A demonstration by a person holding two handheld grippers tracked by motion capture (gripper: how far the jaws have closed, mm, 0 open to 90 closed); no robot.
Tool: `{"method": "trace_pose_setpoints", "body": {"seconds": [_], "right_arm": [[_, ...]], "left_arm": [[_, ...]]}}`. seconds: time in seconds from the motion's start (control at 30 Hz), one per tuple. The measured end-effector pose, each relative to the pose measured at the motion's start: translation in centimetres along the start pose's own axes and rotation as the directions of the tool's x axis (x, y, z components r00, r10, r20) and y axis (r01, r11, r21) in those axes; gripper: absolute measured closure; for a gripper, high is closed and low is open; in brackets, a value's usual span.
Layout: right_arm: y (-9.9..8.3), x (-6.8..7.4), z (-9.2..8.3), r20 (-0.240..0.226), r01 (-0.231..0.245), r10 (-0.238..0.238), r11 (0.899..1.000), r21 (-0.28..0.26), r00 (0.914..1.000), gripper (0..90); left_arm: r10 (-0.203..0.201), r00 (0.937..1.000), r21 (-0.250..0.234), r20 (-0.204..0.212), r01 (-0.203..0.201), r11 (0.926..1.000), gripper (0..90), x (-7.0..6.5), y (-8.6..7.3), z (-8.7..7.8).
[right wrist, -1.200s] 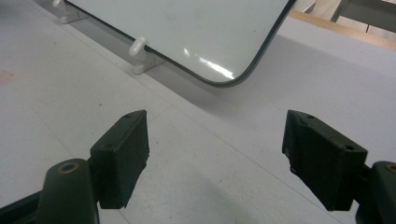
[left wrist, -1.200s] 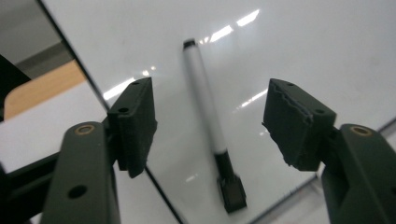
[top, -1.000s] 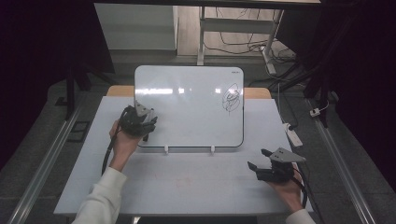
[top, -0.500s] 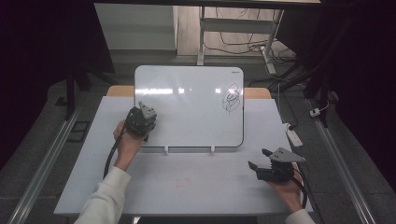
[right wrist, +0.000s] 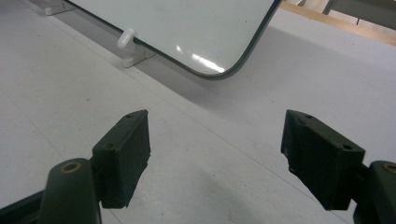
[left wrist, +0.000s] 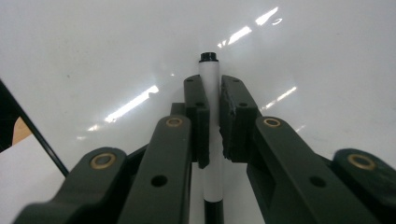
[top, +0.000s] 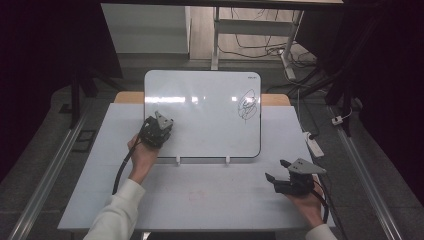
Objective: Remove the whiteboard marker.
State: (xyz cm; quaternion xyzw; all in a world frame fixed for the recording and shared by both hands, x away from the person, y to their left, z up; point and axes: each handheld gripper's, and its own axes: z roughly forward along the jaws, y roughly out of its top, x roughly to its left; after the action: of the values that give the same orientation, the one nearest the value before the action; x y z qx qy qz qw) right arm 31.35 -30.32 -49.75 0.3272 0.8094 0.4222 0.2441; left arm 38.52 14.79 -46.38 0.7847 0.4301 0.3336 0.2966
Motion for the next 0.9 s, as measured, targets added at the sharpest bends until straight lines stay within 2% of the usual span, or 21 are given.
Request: {"method": "trace_pose_setpoints", "body": {"seconds": [0.23,0.4,0.43,0.47,0.5,0.57,0.63,0.67,0.7,0.73,0.77,0.83,0.87,0.9], "right_arm": [[0.0,0.0,0.0,0.002,0.0,0.0,1.0,0.003,1.0,23.7],[0.0,0.0,-0.1,0.003,0.004,-0.004,1.0,-0.006,1.0,23.7],[0.0,0.0,-0.1,0.003,0.004,-0.004,1.0,-0.009,1.0,23.7],[0.0,0.0,-0.1,0.002,0.006,-0.006,1.0,-0.013,1.0,23.8],[0.0,0.0,-0.1,0.001,0.007,-0.007,1.0,-0.017,1.0,23.9],[0.0,0.0,-0.1,0.003,0.008,-0.008,1.0,-0.022,1.0,24.3],[0.0,0.1,-0.2,0.015,0.013,-0.013,1.0,-0.026,0.9998,24.2],[0.0,0.1,-0.2,0.015,0.013,-0.013,1.0,-0.026,0.9998,24.2],[0.1,0.2,-0.2,0.011,0.011,-0.011,0.999,-0.047,0.9999,24.3],[0.1,0.2,-0.2,0.011,0.011,-0.011,0.999,-0.047,0.9999,24.3],[0.2,0.4,-0.2,-0.006,0.006,-0.006,0.998,-0.055,1.0,25.1],[0.6,0.7,-0.2,-0.027,0.002,-0.003,0.998,-0.058,0.9996,26.1],[0.7,0.8,-0.2,-0.035,0.002,-0.004,0.998,-0.057,0.9994,26.1],[0.9,1.1,-0.1,-0.044,0.003,-0.006,0.998,-0.057,0.999,26.2]], "left_arm": [[0.002,0.9998,-0.007,0.021,-0.002,1.0,82.0,0.2,0.0,-0.4],[-0.01,0.9987,-0.046,0.05,0.012,0.9989,82.0,0.6,0.1,-1.7],[-0.022,0.9969,-0.081,0.076,0.028,0.9964,82.0,0.9,0.2,-2.6],[-0.022,0.9969,-0.081,0.076,0.028,0.9964,82.0,0.9,0.2,-2.6],[-0.034,0.9938,-0.114,0.106,0.046,0.9924,82.0,1.1,0.3,-3.5],[-0.051,0.9874,-0.146,0.15,0.073,0.9865,82.0,1.4,0.3,-4.3],[-0.067,0.9781,-0.179,0.197,0.103,0.9785,82.0,1.6,0.4,-4.9],[-0.067,0.9781,-0.179,0.197,0.103,0.9785,81.9,1.6,0.4,-4.9],[-0.067,0.9672,-0.205,0.245,0.12,0.9714,81.9,1.8,0.4,-5.5],[-0.067,0.9672,-0.205,0.245,0.12,0.9714,82.0,1.8,0.4,-5.5],[-0.066,0.9593,-0.221,0.275,0.13,0.9665,82.0,1.6,0.7,-5.9],[-0.051,0.9503,-0.235,0.307,0.128,0.9634,82.0,1.2,0.9,-6.2],[-0.051,0.9503,-0.235,0.307,0.128,0.9634,81.9,1.2,0.9,-6.2],[-0.044,0.9457,-0.242,0.322,0.127,0.9619,81.9,0.9,1.1,-6.3]]}}
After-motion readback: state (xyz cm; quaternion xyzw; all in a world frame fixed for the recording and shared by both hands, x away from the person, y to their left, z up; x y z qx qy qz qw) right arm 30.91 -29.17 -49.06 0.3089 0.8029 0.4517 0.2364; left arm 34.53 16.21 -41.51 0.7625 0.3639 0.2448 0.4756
